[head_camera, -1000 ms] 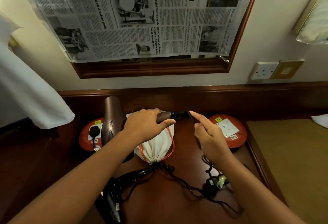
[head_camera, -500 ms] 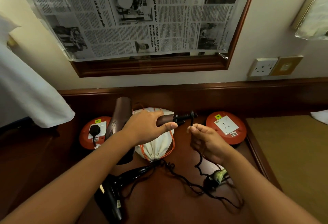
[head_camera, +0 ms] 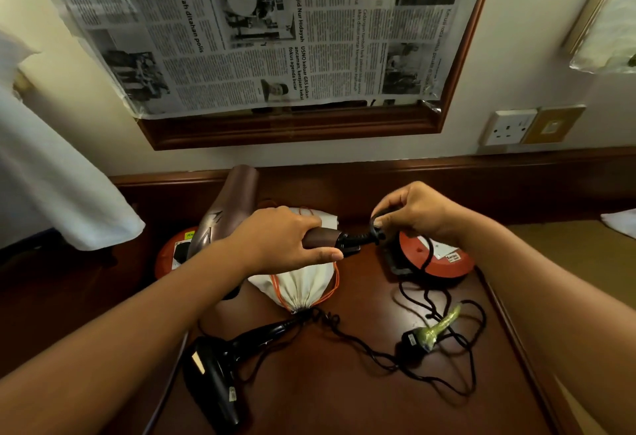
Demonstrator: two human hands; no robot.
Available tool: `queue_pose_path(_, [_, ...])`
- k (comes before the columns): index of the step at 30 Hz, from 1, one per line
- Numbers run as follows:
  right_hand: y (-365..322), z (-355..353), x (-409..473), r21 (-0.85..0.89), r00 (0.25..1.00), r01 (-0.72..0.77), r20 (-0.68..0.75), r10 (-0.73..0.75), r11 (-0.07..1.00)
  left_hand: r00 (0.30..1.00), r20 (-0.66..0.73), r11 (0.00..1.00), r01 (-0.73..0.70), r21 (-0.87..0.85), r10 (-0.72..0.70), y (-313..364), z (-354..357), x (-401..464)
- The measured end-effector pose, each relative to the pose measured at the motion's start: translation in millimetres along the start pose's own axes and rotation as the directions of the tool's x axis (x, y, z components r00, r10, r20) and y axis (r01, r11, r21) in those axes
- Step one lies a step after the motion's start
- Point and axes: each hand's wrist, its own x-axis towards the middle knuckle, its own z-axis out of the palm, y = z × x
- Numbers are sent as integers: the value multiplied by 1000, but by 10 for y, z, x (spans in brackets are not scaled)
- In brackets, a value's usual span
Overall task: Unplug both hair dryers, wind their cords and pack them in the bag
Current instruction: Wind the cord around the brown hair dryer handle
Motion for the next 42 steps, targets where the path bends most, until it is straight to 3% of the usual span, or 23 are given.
queue_pose_path(6, [-190, 38, -32, -407, 986, 149, -5, -165, 901, 999, 16, 988, -40, 147, 38, 30, -29, 33])
queue_pose_path(11, [-206, 128, -68, -559, 976, 196, 30, -217, 806, 998, 66, 978, -38, 207, 24, 58, -9, 42])
queue_pose_path(19, [-226, 306, -181, -689, 962, 168, -43, -271, 705, 982, 80, 979, 160, 123, -170, 117, 76, 131])
queue_pose_path(24, [-65, 492, -364, -440, 961, 123, -172, -217, 890, 955, 9, 955, 296, 1, -296, 44, 112, 196])
queue_pose_path(29, [142, 746, -408, -339, 887, 183, -348, -304, 923, 949, -49, 948, 308, -78, -312, 41, 128, 217])
queue_pose_path(33, [246, 837, -399, -167, 870, 190, -428, -245, 967, 953, -79, 952, 281, -121, -292, 33, 132, 195])
queue_pose_path(39, [332, 778, -336, 42, 916, 125, -389, -99, 991, 963, -68, 956, 248, -159, -261, 33, 116, 142])
queue_pose_path(42, [355, 759, -309, 257, 958, 87, -288, -10, 962, 972, -74, 957, 205, -205, -224, 32, 78, 125])
